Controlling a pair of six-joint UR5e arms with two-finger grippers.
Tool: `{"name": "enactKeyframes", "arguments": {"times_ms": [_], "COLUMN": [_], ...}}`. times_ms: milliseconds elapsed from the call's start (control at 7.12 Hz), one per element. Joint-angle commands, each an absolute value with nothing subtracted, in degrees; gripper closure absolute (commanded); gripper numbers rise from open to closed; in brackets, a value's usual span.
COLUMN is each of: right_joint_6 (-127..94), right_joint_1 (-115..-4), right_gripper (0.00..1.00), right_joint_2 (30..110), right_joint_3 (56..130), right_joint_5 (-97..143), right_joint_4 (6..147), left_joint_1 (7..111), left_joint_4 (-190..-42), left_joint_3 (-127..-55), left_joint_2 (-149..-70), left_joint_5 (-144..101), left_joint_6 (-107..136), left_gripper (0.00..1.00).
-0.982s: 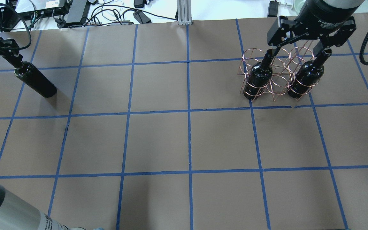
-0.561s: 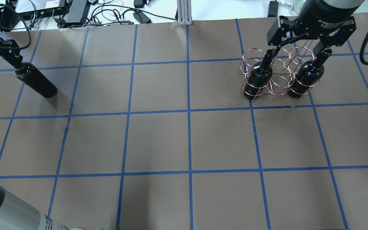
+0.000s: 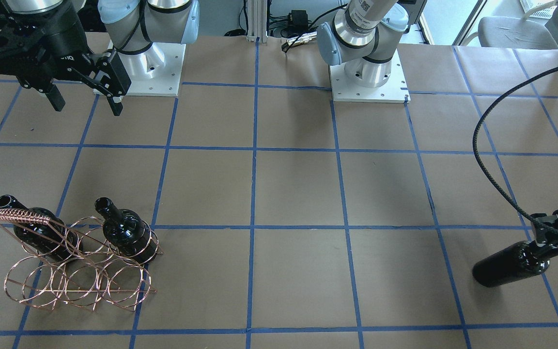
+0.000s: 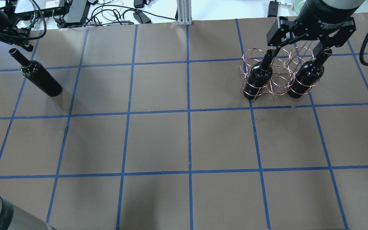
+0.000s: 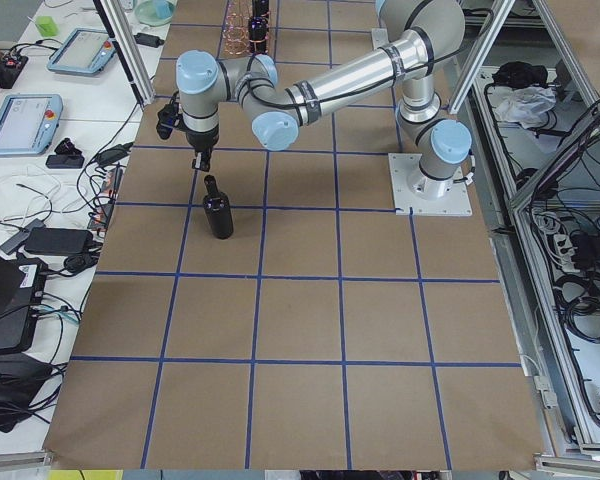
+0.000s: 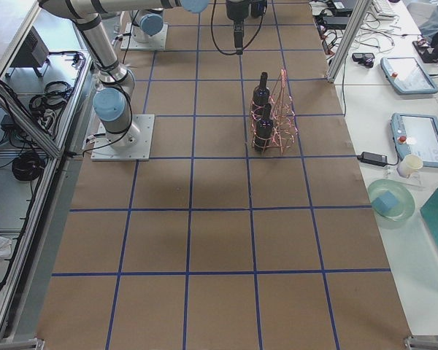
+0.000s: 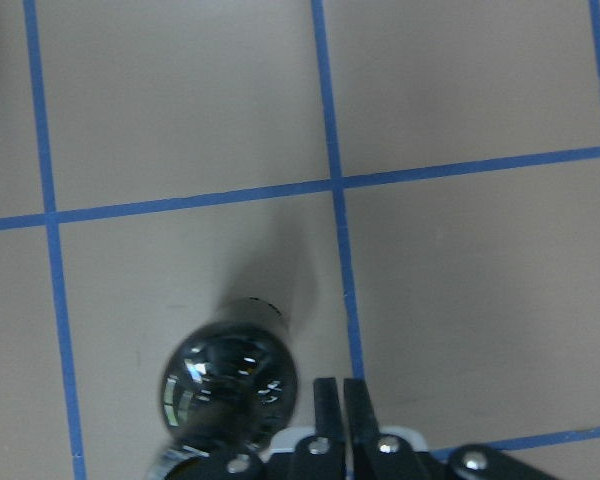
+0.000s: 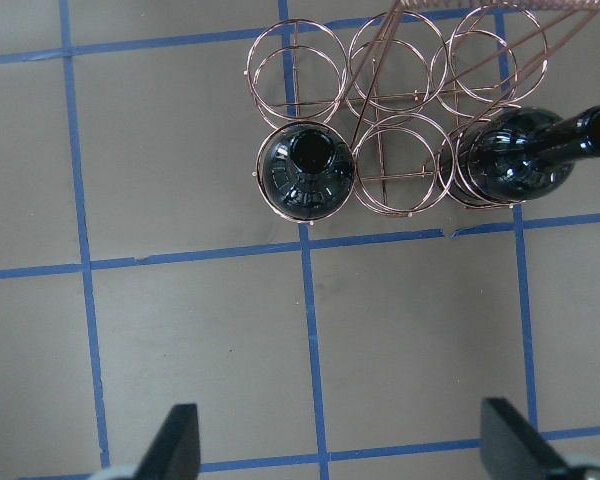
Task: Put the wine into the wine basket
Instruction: 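Lift the bottle with the left gripper, tilting it toward upright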
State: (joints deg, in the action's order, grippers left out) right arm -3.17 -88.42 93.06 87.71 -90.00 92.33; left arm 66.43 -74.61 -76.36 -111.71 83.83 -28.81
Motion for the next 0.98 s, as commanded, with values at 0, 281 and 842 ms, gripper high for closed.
{"name": "enactKeyframes", "arguments": {"times_ms": [0,281,842], "right_joint_6": [-3.16,-3.16,-3.25], "right_joint_1": [-88.42,-88.42,-88.16], "right_gripper": [0.00,0.00,0.00], "right_joint_2": [93.16,93.16,92.99], "right_joint_3": [87.71,87.71,87.28], "right_joint_5": [-90.00,-90.00,-89.91], "right_joint_4": [92.29,92.46,93.07], "left_joint_1": [66.81,64.96,61.63], "left_joint_4": [-74.88,-76.10,-75.77], "left_joint_3": [-76.82,-76.82,-76.73], "left_joint_2": [-111.01,-110.31,-109.94], "left_joint_5": [84.02,84.37,85.91], "left_joint_6": [-29.25,-31.29,-34.36], "left_gripper": [1.00,0.01,0.00]}}
